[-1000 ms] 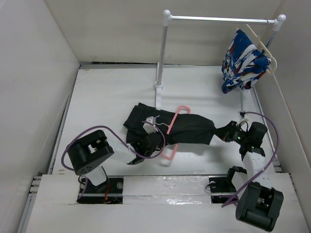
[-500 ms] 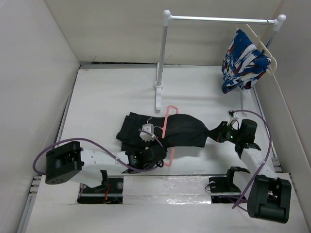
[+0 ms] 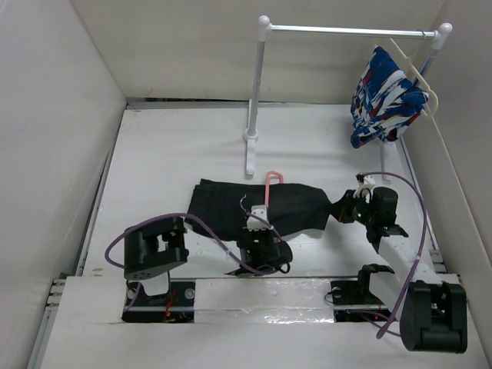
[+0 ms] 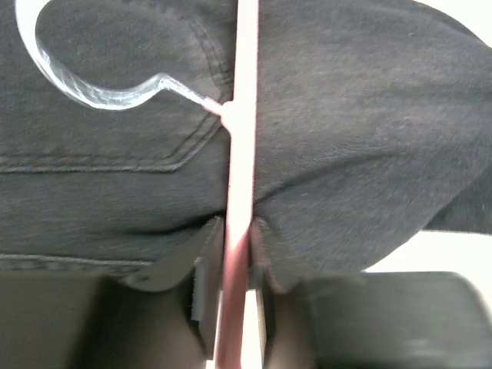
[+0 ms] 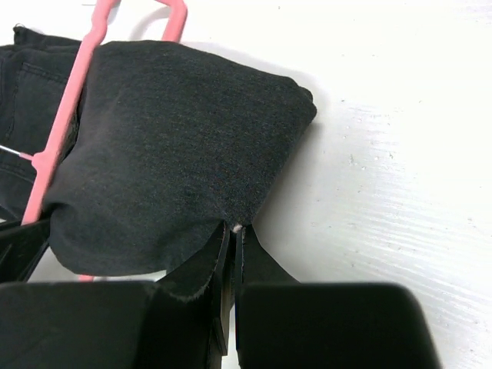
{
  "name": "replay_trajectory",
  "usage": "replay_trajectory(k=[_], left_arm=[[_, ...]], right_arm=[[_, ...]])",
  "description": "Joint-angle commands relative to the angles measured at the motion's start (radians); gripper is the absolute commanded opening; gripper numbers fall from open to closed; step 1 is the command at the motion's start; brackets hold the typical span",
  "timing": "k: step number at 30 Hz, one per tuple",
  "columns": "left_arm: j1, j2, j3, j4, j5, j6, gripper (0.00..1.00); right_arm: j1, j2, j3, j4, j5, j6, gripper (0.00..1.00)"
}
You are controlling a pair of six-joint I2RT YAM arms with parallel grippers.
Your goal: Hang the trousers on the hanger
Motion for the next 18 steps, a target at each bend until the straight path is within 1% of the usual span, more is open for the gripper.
replay_trajectory(k=[1, 2, 3, 4, 6, 7, 8, 10, 12, 13, 15, 18], left_arm=[[0.016, -0.124, -0.077, 0.042, 0.041, 0.071, 0.2], [0.026, -0.157, -0.149, 0.154, 0.075, 0.101, 0.26], [0.043, -0.191, -0.178, 0.191, 0.106, 0.122, 0.31], [0.071, -0.243, -0.198, 0.21, 0.153, 0.138, 0.39], [0.08, -0.286, -0.228, 0.218, 0.175, 0.153, 0.45], [0.08, -0.318, -0.231, 0.215, 0.195, 0.165, 0.52], [0.08, -0.332, -0.237, 0.212, 0.209, 0.17, 0.54], [0.094, -0.376, -0.251, 0.222, 0.262, 0.173, 0.54], [0.144, -0.4, -0.284, 0.26, 0.326, 0.17, 0.53], [0.161, -0.424, -0.298, 0.277, 0.38, 0.17, 0.52], [0.207, -0.443, -0.34, 0.337, 0.426, 0.176, 0.51], [0.258, -0.437, -0.354, 0.386, 0.53, 0.19, 0.44]], right_arm=[[0.004, 0.004, 0.038, 0.066, 0.06, -0.031, 0.0], [0.004, 0.01, 0.039, 0.069, 0.056, -0.033, 0.0], [0.004, 0.014, 0.039, 0.069, 0.053, -0.034, 0.0], [0.004, 0.02, 0.039, 0.075, 0.051, -0.034, 0.0], [0.004, 0.02, 0.038, 0.077, 0.05, -0.034, 0.0], [0.004, 0.018, 0.038, 0.075, 0.048, -0.034, 0.0], [0.004, 0.015, 0.038, 0.074, 0.048, -0.036, 0.0], [0.004, 0.01, 0.041, 0.071, 0.047, -0.034, 0.0], [0.004, 0.007, 0.044, 0.068, 0.04, -0.034, 0.0], [0.004, 0.007, 0.045, 0.063, 0.039, -0.034, 0.0], [0.004, 0.006, 0.045, 0.06, 0.037, -0.037, 0.0], [0.004, 0.003, 0.044, 0.063, 0.033, -0.037, 0.0]])
